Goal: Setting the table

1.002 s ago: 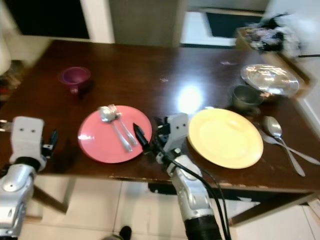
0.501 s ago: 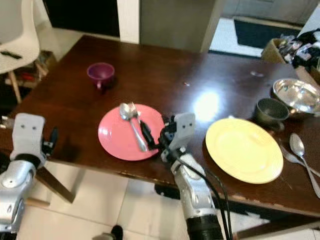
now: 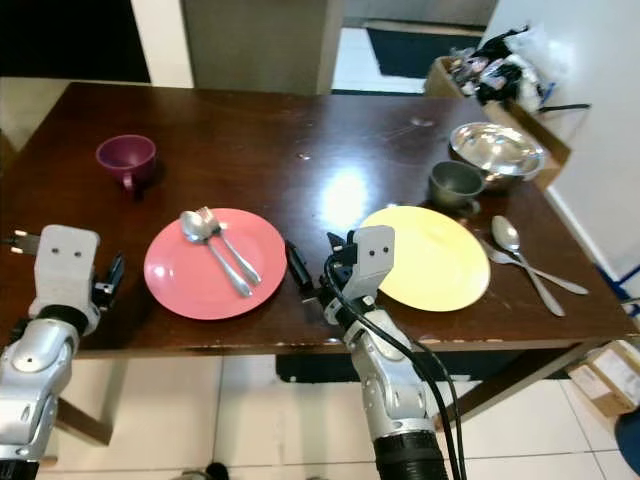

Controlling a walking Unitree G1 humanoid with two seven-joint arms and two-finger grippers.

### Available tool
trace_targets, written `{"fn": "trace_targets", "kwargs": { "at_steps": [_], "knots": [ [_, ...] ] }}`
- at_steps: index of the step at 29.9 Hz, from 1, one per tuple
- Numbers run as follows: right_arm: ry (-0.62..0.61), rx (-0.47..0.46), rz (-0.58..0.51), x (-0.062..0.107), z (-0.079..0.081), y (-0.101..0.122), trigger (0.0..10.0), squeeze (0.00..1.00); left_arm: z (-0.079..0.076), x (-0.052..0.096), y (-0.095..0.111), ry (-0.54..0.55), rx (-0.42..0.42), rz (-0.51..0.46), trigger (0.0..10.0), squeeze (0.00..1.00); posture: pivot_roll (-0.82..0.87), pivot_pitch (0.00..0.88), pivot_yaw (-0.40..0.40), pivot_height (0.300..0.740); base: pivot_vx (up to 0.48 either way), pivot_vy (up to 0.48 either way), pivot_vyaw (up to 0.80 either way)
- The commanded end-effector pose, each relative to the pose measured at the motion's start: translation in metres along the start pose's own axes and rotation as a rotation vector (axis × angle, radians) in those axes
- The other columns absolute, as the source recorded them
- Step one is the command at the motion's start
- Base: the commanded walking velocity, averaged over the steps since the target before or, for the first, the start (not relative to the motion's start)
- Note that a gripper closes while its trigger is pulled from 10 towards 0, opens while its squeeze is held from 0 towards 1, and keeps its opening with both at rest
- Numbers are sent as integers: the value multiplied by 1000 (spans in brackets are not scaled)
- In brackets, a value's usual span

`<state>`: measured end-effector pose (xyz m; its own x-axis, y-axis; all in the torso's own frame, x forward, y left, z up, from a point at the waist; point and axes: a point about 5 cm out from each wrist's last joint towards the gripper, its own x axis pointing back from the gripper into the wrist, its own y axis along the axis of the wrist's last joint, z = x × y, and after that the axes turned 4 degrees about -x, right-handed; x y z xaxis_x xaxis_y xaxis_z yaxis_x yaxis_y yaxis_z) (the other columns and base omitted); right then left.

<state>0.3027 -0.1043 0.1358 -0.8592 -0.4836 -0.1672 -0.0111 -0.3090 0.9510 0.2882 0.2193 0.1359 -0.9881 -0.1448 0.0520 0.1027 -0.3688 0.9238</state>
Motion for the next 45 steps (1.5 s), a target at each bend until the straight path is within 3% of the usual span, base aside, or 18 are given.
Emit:
{"fn": "trace_targets", "kwargs": {
  "at_steps": [1, 5, 6, 10, 16, 20, 34, 45],
  "knots": [
    [40, -20, 20, 2, 5, -3, 10000, 0, 4, -1, -4, 0, -22, 31, 10000, 0, -35, 25, 42, 740, 0, 0, 0],
    [69, -26, 36, 2, 9, -5, 10000, 0, 8, -6, -1, -60, -44, 46, 10000, 0, -30, 26, 42, 740, 0, 0, 0],
    [69, -26, 35, 2, 9, -5, 10000, 0, 2, -6, -4, -119, -47, 76, 10000, 0, -32, 25, 46, 740, 0, 0, 0],
    [63, -23, 23, 0, 9, -3, 10000, 0, -11, -5, -5, -184, -63, 79, 10000, 0, -35, 28, 48, 740, 0, 0, 0],
    [30, -7, 9, 1, 6, 1, 10000, 0, -30, -8, 5, -212, -53, 53, 10000, 0, -44, 32, 51, 740, 0, 0, 0],
    [17, -3, 4, 1, 3, 3, 10000, 0, -35, -8, 6, -216, -48, 48, 10000, 0, -44, 32, 51, 740, 0, 0, 0],
    [12, -13, 13, 2, 4, -1, 10000, 0, -33, -10, 5, -189, -51, 59, 10000, 0, -44, 34, 49, 740, 0, -266, 0],
    [8, -19, 17, 3, 4, -2, 10000, 0, -32, -11, 4, -181, -35, 91, 10000, 0, -46, 36, 50, 740, 0, 0, 0]
  ]
}}
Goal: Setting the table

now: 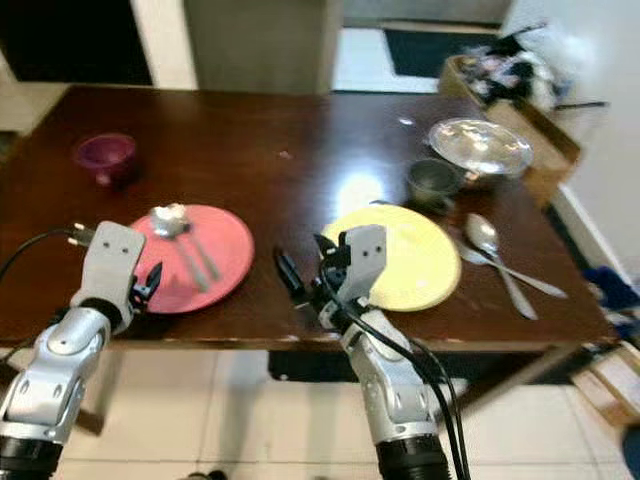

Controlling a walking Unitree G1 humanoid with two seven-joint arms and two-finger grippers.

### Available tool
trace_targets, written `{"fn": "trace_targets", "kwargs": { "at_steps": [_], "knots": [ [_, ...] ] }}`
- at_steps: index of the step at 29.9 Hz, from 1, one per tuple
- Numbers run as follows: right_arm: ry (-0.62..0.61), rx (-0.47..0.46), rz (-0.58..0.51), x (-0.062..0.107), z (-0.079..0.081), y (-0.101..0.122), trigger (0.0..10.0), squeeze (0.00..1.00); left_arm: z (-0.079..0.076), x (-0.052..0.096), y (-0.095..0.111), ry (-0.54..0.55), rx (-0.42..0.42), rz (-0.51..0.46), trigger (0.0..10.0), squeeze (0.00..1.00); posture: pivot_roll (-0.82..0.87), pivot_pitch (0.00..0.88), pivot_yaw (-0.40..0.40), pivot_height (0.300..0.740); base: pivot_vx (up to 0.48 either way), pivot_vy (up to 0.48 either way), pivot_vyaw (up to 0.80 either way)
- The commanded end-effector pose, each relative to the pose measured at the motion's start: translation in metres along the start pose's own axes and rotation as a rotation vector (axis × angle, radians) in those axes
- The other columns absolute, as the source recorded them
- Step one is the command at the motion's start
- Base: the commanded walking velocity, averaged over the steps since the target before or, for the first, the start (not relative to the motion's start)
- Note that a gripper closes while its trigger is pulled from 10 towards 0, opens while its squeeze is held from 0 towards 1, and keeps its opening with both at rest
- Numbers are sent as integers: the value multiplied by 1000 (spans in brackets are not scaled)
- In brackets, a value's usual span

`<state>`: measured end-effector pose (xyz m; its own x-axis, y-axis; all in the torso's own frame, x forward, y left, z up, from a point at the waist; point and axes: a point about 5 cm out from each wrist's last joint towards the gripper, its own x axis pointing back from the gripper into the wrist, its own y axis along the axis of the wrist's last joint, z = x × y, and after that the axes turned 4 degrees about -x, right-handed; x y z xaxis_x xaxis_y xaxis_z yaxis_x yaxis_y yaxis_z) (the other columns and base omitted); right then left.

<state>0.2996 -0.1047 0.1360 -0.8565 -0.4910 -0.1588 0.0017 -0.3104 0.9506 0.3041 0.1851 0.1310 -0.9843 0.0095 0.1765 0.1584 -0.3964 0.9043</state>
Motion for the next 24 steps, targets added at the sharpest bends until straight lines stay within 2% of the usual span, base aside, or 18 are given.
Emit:
{"fn": "trace_targets", "kwargs": {
  "at_steps": [1, 16, 18, 21, 23, 24],
  "knots": [
    [3, -11, 8, 0, 3, -3, 10000, 0, 3, 0, -6, 11, 2, 38, 10000, 0, -45, 36, 51, 740, 0, 0, 0],
    [20, -10, 18, 1, 4, -4, 10000, 0, 8, -2, -10, 41, 6, 67, 10000, 0, -47, 28, 52, 740, 0, 0, 0],
    [34, -2, 18, 0, 5, -3, 10000, 0, 19, -4, -11, 58, 9, 69, 10000, 0, -47, 28, 53, 740, 0, 0, 0],
    [46, 9, 13, -6, 3, 2, 10000, 0, 38, -8, -13, -11, 5, 89, 10000, 0, -42, 29, 49, 740, 0, 0, 0],
    [58, 9, 8, -9, 3, 4, 10000, 0, 40, -9, -14, -50, 20, 98, 10000, 0, -42, 29, 49, 740, 0, 0, 0],
    [95, 7, 3, -15, 7, 8, 10000, 0, 39, -12, -13, -116, 50, 96, 10000, 0, -37, 38, 48, 740, 0, 0, 0]
  ]
}}
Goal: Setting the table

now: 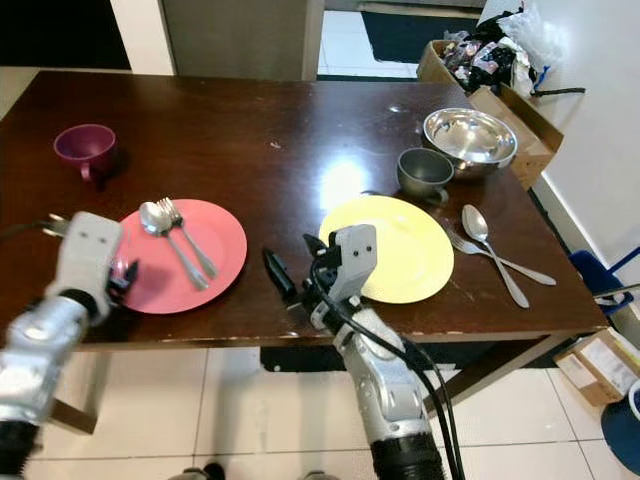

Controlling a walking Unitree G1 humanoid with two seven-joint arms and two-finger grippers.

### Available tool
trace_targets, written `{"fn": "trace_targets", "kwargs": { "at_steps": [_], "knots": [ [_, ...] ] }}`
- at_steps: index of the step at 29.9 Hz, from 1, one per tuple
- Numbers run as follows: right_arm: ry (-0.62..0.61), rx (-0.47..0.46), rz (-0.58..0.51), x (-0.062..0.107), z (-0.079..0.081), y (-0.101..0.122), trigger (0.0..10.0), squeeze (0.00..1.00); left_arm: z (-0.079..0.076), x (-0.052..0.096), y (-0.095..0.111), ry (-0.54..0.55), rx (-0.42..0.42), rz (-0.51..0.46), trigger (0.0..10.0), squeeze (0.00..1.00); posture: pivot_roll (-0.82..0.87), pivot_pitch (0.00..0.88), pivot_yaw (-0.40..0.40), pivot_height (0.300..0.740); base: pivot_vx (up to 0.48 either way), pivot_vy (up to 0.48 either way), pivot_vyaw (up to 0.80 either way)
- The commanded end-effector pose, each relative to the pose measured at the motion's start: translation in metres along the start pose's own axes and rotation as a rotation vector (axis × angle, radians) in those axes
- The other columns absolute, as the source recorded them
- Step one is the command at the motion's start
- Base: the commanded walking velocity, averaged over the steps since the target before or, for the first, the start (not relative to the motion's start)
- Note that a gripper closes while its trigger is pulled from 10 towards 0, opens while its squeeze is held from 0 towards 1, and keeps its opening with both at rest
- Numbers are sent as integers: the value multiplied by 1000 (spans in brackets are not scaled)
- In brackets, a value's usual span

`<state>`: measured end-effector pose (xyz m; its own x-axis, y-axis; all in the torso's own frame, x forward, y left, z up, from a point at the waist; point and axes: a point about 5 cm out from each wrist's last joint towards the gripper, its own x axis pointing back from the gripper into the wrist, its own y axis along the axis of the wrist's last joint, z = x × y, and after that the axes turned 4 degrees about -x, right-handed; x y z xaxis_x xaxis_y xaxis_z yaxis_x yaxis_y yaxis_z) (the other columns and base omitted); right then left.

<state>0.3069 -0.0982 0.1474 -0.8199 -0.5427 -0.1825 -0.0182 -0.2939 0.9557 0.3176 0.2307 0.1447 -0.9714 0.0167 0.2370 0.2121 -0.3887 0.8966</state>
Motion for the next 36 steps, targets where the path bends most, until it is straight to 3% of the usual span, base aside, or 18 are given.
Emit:
{"fn": "trace_targets", "kwargs": {
  "at_steps": [1, 7, 11, 14, 18, 22, 23, 24, 27, 29, 33, 36],
  "knots": [
    [28, -19, 9, -4, 2, -1, 10000, 0, -9, -2, -9, -86, 39, 42, 10000, 0, -37, 38, 48, 740, 0, 0, 0],
    [111, 13, 59, -29, 10, -4, 10000, 0, -41, -17, -4, -163, -12, 75, 10000, 0, -25, 44, 47, 740, 0, 0, 0],
    [137, 22, 88, -37, 12, -5, 10000, 0, -46, -20, -3, -134, -42, 91, 10000, 0, -11, 56, 38, 740, 0, 0, 0],
    [172, 53, 138, -44, 13, -10, 10000, 0, -41, -22, -4, -75, -61, 101, 10000, 0, -6, 62, 35, 740, 0, 0, 0],
    [223, 112, 224, -57, 15, -19, 10000, 0, -4, -7, -6, 86, -14, 56, 10000, 0, 43, 86, 5, 740, 0, 0, 0],
    [254, 130, 226, -64, 18, -17, 10000, 0, 14, 3, -9, 157, 66, 40, 10000, 0, 54, 95, -4, 740, 0, 0, 0],
    [254, 130, 226, -64, 18, -17, 10000, 0, 14, 3, -9, 157, 66, 40, 10000, 0, 54, 95, -4, 740, 0, 0, 0],
    [262, 116, 202, -66, 20, -13, 10000, 0, 17, 4, -10, 175, 165, 37, 10000, 0, 44, 102, 0, 740, 0, 0, 0],
    [265, 113, 196, -66, 20, -12, 10000, 0, 17, 4, -10, 180, 194, 40, 10000, 0, 43, 103, 1, 740, 0, 0, 0],
    [299, 103, 193, -67, 23, -13, 10000, 0, 12, -1, -16, 155, 230, 100, 10000, 0, 38, 108, 4, 740, 0, 0, 0],
    [364, 125, 237, -70, 28, -20, 10000, 0, -2, -2, -17, 108, 222, 132, 10000, 0, 69, 123, -13, 740, 0, 0, 0],
    [366, 129, 244, -71, 27, -21, 10000, 0, -3, 0, -16, 104, 231, 123, 10000, 0, 74, 125, -15, 740, 0, 0, 0]
  ]
}}
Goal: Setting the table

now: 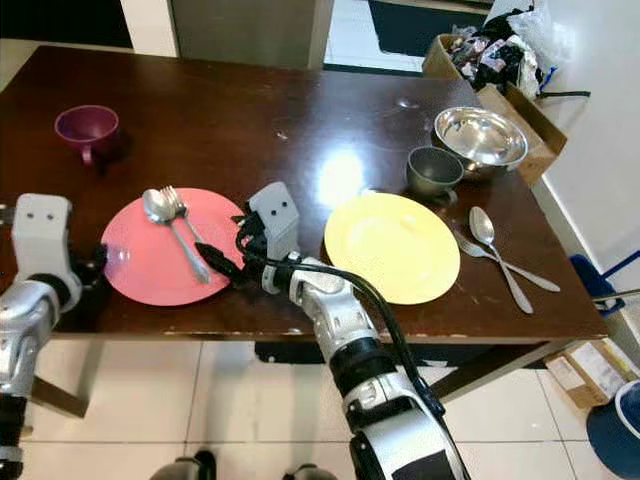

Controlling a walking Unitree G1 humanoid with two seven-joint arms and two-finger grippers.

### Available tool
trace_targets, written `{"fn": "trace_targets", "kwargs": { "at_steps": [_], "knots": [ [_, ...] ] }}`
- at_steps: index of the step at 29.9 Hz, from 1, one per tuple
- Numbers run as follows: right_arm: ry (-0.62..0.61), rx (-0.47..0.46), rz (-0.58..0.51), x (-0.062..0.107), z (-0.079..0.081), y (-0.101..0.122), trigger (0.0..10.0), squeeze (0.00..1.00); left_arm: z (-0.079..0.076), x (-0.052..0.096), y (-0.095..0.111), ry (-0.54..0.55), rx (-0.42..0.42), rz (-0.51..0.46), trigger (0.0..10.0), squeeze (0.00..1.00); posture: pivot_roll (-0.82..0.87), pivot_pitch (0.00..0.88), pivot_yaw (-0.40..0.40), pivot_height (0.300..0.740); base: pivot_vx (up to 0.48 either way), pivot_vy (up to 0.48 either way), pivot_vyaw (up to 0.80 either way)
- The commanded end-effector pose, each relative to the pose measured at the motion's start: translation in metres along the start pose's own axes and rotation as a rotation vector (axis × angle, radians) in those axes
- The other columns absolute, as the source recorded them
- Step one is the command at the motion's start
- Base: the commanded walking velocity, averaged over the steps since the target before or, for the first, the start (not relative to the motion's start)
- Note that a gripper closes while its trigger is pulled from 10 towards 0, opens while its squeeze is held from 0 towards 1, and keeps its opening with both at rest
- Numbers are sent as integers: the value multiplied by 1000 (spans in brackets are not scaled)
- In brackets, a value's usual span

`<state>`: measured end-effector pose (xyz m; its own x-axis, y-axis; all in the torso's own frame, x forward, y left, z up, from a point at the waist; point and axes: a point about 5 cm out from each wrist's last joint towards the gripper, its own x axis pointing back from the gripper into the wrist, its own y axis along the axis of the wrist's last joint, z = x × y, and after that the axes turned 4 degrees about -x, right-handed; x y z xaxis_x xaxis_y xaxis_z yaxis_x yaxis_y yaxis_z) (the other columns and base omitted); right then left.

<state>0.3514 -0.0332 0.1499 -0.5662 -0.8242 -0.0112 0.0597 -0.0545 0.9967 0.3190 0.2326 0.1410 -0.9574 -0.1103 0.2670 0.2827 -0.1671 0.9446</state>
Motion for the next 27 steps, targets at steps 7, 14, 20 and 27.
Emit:
{"fn": "trace_targets", "kwargs": {
  "at_steps": [7, 14, 20, 27],
  "knots": [
    [21, 59, 60, -2, -3, -5, 10000, 0, 8, 30, 0, -68, -10, -26, 10000, 0, 140, 166, -50, 740, 0, 0, 0],
    [52, 172, 81, -8, -3, 2, 10000, 0, 16, 45, 4, -57, -49, -75, 10000, 0, 154, 183, -53, 740, 0, 0, 0],
    [35, 188, 35, -7, -7, 13, 10000, 0, 14, 43, 23, -110, 101, -157, 10000, 0, 126, 172, -33, 740, 0, 0, 0],
    [-46, 199, -22, 11, -22, 15, 10000, 0, -7, 32, 15, -209, -17, -95, 10000, 0, 73, 140, -7, 740, 0, 0, 0]
  ]
}}
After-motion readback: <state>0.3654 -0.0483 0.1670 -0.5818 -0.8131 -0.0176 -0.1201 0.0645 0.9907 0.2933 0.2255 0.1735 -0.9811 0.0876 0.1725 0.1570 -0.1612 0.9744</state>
